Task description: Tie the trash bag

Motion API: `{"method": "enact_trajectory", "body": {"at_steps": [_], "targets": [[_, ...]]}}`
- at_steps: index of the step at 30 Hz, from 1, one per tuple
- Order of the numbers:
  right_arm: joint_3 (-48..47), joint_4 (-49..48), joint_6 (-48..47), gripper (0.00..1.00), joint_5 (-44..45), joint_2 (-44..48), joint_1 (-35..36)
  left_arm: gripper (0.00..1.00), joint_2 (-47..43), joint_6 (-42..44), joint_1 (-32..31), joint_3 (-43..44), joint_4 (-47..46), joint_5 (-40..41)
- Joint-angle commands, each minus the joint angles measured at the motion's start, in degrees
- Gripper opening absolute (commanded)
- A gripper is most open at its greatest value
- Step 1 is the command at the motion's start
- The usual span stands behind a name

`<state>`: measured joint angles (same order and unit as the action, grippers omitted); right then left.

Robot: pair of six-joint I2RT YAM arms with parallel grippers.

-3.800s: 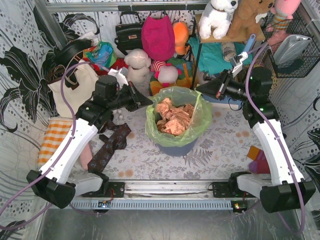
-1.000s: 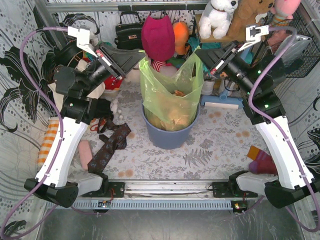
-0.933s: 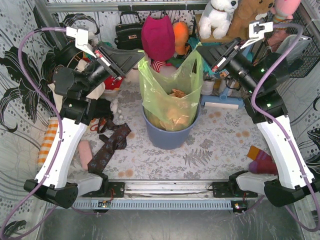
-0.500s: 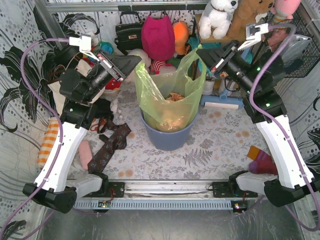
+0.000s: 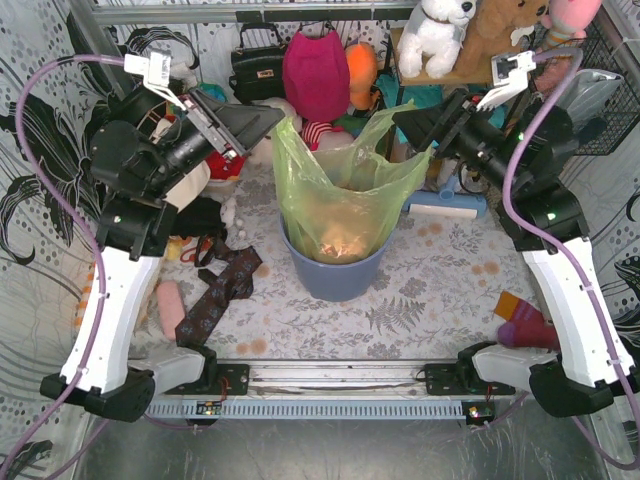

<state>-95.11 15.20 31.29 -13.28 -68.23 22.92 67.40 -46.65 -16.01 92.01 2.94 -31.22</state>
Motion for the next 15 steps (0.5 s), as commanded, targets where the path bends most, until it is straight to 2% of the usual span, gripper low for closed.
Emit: {"method": "enact_trajectory", "body": {"at_steps": [1,4,9,15], "targets": [[-4.96,5.31,-4.69,0.59,-1.13,0.38,0.11,0.69,-1.18,1.97,0.2,4.63,13.47,0.28],[-6.11,7.23,-5.58,0.6,-0.9,0.44,0.08,0.73,-1.43,0.93,0.2,5.08,19.07,0.93],[-7.69,10.45,-7.11,0.62,0.84,0.42,0.1,0.75,-2.02,-0.53,0.2,2.93,21.14,0.08],[-6.84,10.47,-6.87,0.63,1.84,1.34,0.11,0.75,-2.71,-5.54,0.05,-4.88,9.44,-4.69]]}}
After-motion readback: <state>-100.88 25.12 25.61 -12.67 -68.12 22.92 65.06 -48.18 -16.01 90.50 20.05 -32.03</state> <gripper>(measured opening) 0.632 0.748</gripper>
